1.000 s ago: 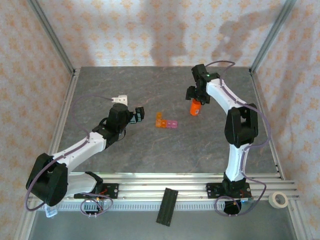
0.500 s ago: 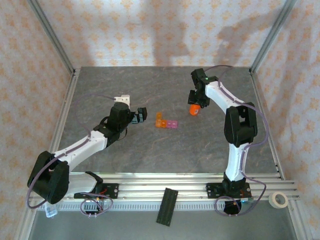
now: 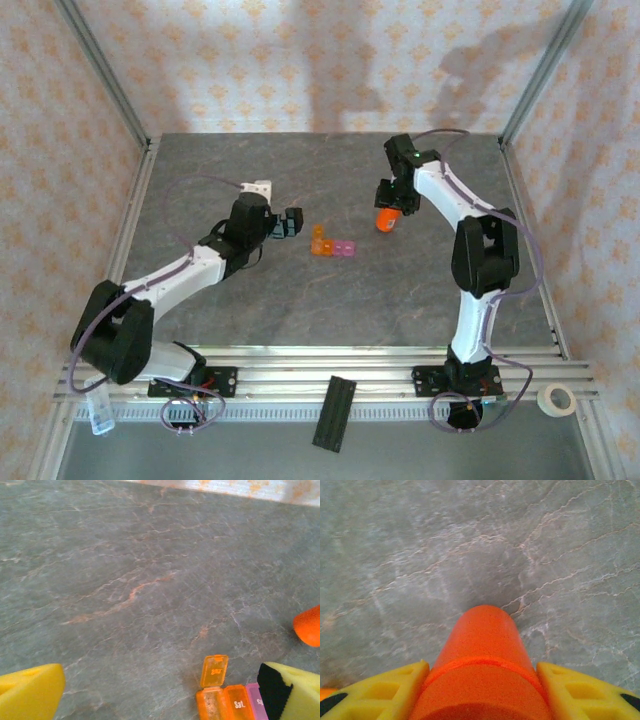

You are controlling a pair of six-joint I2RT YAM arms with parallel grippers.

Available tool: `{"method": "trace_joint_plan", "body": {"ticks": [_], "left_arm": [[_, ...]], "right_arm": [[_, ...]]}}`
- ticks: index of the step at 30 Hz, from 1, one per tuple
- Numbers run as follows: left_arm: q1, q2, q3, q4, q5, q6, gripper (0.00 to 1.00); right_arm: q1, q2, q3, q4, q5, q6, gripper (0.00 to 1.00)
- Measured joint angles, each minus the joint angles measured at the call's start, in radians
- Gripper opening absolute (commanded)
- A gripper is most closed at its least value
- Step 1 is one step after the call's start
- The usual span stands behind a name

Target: Sort the pills into containers

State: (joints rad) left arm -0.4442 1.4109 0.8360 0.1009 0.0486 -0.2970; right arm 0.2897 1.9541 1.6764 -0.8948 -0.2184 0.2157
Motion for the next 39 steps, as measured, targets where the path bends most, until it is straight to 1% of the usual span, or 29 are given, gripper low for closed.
{"method": "trace_joint_plan", "body": {"ticks": [8,13,16,21,25,33,39], "left_arm": [[0.0,0.102,0.102,0.002,0.084,0.16,1.0],[0.0,0.143,0.114,0.085,0.165,0.24,1.0],[0.0,0.151,0.092,0.189,0.219,0.275,1.0],[0.0,0.164,0.05,0.351,0.317,0.309,1.0],[0.0,0.186,0.037,0.428,0.392,0.334,1.0],[-0.001,0.195,0.037,0.446,0.498,0.436,1.0],[-0.008,0.195,0.037,0.429,0.532,0.49,1.0]], "right_arm": [[0.0,-0.001,0.191,-0.077,-0.138,-0.019,0.35],[0.0,0.055,0.358,-0.134,-0.243,-0.05,0.35],[0.0,0.088,0.42,-0.16,-0.295,-0.064,0.35],[0.0,0.103,0.433,-0.199,-0.38,-0.079,0.35],[0.009,0.103,0.433,-0.22,-0.428,-0.095,0.35],[0.06,0.103,0.434,-0.251,-0.499,-0.113,0.35],[0.091,0.103,0.44,-0.249,-0.55,-0.105,0.35]]}}
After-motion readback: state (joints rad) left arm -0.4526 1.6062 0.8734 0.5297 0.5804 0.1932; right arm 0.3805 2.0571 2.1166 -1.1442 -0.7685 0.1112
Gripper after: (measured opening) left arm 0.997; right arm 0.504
